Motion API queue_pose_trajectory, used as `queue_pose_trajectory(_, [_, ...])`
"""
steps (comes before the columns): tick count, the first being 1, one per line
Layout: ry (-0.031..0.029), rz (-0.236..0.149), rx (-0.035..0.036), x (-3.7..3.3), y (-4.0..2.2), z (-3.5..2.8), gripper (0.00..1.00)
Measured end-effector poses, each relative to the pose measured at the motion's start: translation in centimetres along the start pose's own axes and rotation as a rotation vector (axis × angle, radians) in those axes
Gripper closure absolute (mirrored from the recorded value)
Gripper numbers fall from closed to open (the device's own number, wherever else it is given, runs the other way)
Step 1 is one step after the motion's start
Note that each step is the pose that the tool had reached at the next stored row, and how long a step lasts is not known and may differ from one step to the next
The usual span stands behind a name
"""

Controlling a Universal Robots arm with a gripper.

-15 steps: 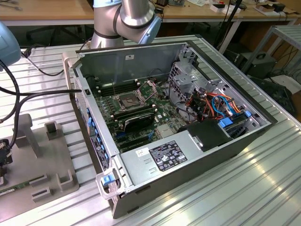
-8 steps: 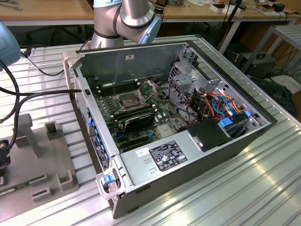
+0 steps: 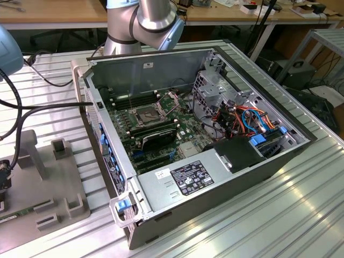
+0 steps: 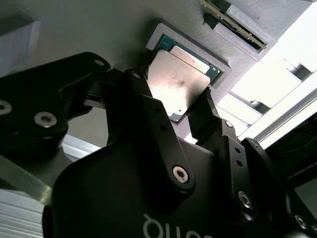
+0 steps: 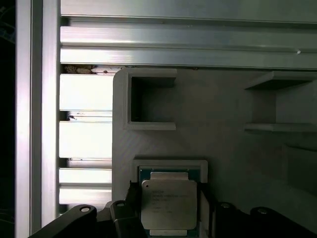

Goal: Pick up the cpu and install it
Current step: 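Pick up the cpu and move it towards the insertion slot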

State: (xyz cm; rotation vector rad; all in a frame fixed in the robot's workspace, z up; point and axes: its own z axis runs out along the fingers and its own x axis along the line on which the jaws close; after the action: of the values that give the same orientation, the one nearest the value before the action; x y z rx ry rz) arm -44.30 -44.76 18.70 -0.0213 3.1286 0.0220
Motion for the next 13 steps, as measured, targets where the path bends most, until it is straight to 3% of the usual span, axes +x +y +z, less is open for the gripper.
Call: queue_pose_trajectory(13, [0.0, 0.0, 0.0, 0.01, 0.0, -0.13, 0.45])
